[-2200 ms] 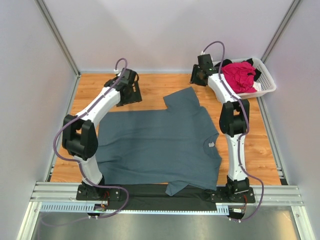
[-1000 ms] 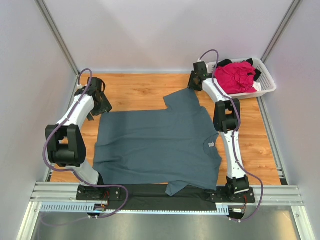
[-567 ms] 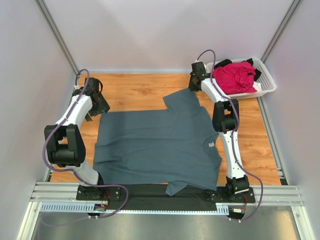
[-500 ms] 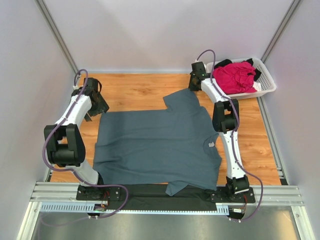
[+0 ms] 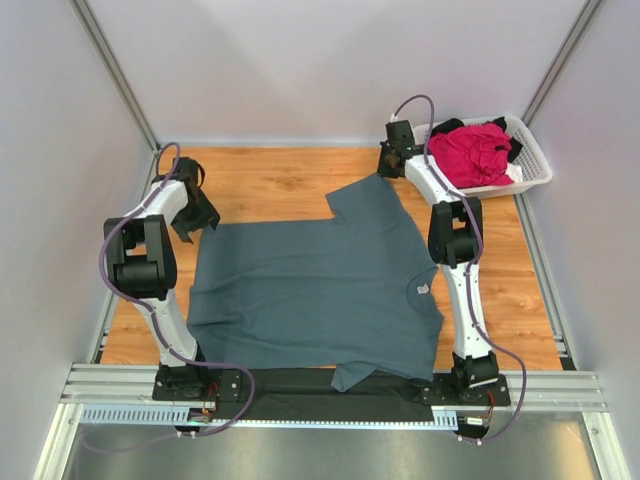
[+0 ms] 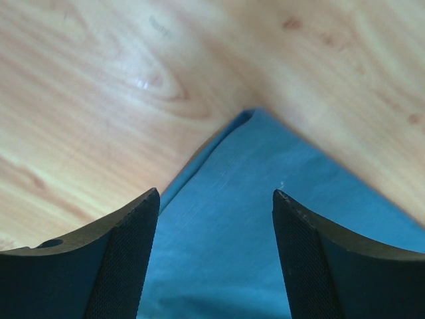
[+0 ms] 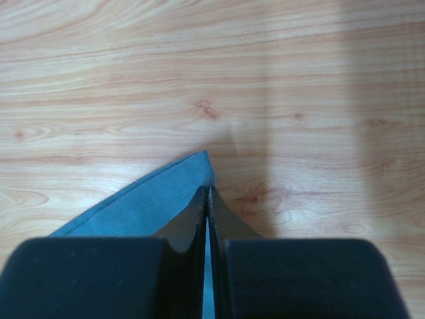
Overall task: Fold and stack the t-shirts
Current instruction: Fold the tshirt
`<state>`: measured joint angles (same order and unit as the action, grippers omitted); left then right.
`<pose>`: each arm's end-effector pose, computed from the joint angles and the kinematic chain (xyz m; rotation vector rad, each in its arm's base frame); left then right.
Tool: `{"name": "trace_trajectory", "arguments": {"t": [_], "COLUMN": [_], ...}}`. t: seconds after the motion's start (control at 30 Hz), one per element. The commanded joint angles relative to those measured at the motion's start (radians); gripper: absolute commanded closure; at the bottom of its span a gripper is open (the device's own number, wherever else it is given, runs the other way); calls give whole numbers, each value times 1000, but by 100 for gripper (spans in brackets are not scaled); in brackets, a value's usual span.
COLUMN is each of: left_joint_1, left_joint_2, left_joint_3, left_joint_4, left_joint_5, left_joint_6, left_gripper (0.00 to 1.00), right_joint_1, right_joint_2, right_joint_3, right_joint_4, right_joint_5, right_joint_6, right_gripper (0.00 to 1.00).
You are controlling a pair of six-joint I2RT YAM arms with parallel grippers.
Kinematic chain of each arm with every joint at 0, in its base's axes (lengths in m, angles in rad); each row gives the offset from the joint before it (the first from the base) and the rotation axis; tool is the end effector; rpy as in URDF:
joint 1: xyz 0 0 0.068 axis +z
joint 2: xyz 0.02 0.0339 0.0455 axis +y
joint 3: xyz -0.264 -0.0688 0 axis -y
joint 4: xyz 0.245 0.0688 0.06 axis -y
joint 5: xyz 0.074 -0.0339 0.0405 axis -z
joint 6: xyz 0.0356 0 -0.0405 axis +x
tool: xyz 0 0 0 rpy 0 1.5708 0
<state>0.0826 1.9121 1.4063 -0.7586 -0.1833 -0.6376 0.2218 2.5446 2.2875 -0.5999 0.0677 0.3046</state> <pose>0.3828 0.0382 0.1921 -1.0219 2.6016 0.1288 0.5490 0.1213 0.1749 0.1313 2.4277 0.1563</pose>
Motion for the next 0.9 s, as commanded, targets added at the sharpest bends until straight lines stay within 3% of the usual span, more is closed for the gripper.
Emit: {"name": "trace_trajectory", "arguments": {"t": [0.0,0.3,0.7,0.87], "left_joint_1": [2,2,2,3], "left_joint_2": [19,125,160,171], "left_joint_3": [68,160,178,163], "left_joint_4": [70,62,74,94], "left_joint_5": [7,-31,-15,-1], "left_joint_6": [38,41,49,49], "left_gripper": [25,33,53,67], "right_joint_1": [2,2,4,2], "right_joint_2": [-75,-63,-53,-47], "right_joint_3": [18,1,-2,6], "right_joint_4": [51,43,45,48], "right_joint_5": [-25,-25,-17,-8], "right_joint_6": [-18,-13,-9,-12], "right_gripper": [100,100,100,100]}}
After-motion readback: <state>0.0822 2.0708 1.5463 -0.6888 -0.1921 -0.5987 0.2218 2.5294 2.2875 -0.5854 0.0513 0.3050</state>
